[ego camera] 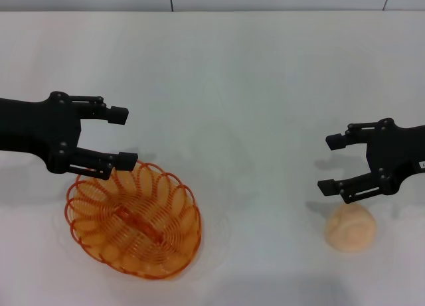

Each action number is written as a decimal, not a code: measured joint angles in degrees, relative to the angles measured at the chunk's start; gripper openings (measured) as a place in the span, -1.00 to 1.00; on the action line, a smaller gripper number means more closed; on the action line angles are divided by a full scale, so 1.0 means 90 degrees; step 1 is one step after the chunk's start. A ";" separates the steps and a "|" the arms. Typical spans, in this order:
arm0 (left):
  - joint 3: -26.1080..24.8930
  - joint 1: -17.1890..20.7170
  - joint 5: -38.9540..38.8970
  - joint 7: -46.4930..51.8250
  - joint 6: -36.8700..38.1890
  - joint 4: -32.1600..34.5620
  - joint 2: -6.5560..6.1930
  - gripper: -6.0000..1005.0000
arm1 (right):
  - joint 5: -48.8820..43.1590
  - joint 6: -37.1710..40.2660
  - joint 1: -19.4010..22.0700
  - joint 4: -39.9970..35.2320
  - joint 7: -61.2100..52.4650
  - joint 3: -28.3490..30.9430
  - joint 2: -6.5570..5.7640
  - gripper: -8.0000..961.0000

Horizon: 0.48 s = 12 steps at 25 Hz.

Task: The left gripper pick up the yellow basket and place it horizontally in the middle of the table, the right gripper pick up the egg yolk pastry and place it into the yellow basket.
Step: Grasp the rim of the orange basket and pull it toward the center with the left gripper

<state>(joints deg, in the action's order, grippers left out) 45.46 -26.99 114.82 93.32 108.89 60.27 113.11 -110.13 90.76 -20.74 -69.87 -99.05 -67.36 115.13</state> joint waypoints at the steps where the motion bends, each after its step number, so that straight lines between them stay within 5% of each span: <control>1: -0.0001 0.0000 0.0001 0.0002 0.0000 -0.0001 0.0000 0.72 | 0.0000 -0.0004 0.0000 0.0000 0.0000 -0.0001 0.0000 0.82; 12: 0.0007 -0.0002 0.0047 0.0037 0.0000 0.0012 0.0000 0.69 | 0.0000 -0.0021 0.0000 0.0000 0.0000 -0.0006 0.0001 0.82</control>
<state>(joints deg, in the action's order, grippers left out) 45.52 -27.01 115.24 93.66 108.89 60.38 113.11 -110.13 90.58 -20.74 -69.87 -99.05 -67.41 115.14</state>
